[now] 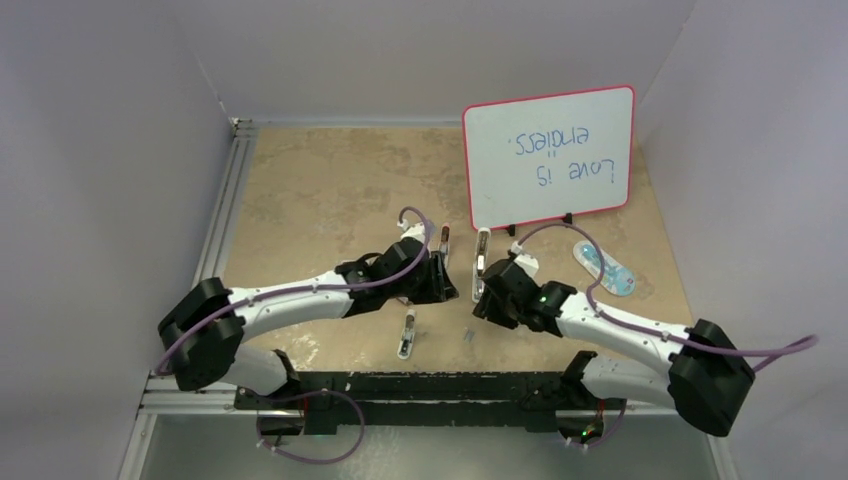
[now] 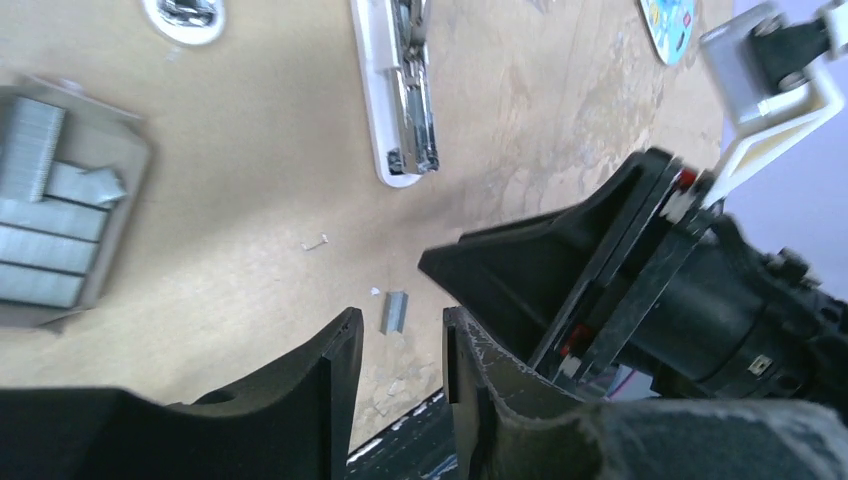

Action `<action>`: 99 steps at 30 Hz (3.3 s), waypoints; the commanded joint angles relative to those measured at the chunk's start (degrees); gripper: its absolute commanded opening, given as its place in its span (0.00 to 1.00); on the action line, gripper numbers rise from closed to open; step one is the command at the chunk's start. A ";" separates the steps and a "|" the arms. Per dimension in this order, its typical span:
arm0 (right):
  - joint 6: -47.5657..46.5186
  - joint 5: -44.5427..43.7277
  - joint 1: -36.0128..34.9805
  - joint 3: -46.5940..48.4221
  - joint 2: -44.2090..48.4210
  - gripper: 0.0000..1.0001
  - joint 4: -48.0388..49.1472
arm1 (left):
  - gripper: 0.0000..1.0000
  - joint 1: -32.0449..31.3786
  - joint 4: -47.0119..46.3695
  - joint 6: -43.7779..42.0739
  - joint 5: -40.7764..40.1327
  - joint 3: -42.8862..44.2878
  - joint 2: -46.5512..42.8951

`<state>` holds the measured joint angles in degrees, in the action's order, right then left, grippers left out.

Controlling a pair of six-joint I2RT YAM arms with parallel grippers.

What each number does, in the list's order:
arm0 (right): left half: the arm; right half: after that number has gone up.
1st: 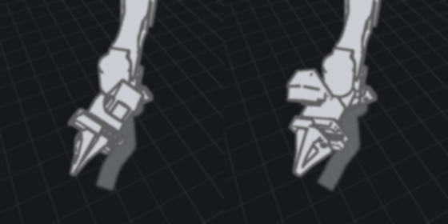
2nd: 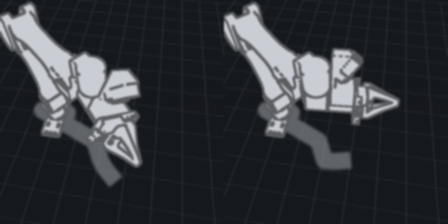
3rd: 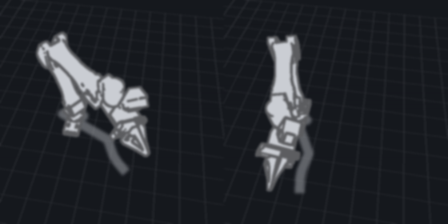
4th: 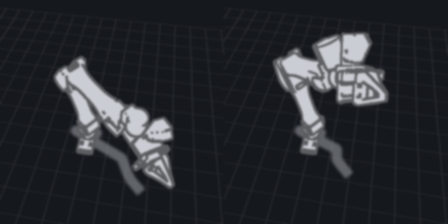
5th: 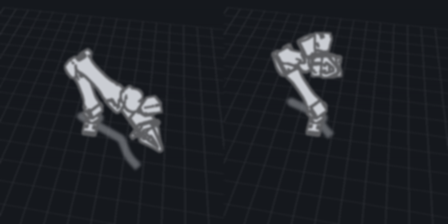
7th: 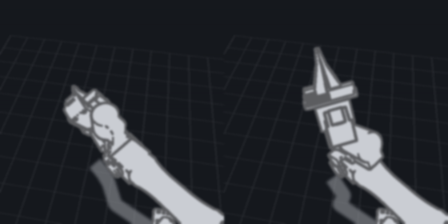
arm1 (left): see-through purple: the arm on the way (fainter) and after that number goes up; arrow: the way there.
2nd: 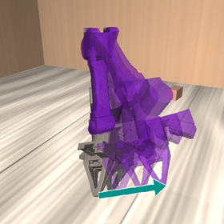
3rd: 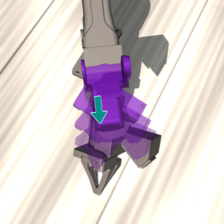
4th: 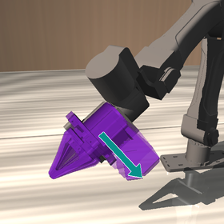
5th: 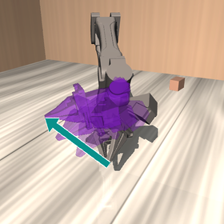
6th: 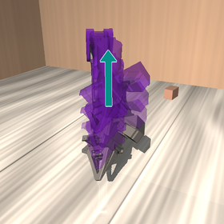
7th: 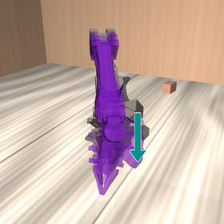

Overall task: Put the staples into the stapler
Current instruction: Pick up the staple from the center of the board.

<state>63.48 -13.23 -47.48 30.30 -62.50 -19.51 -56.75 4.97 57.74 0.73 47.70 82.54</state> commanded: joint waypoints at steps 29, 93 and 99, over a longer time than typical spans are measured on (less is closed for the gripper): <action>22.19 -5.38 -13.92 15.48 -20.38 0.36 -17.01 | 0.41 10.08 0.51 -5.88 -4.48 -12.19 -14.09; 3.62 24.35 3.81 3.32 13.24 0.15 49.65 | 0.59 25.79 -62.93 20.51 55.31 -11.44 -8.35; 3.41 26.08 3.81 2.61 12.44 0.14 51.22 | 0.56 26.14 -72.55 27.52 52.66 -12.64 -6.61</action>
<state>66.61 10.15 -43.86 33.19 -49.67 26.79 -31.33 -56.16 79.64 55.70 34.28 75.09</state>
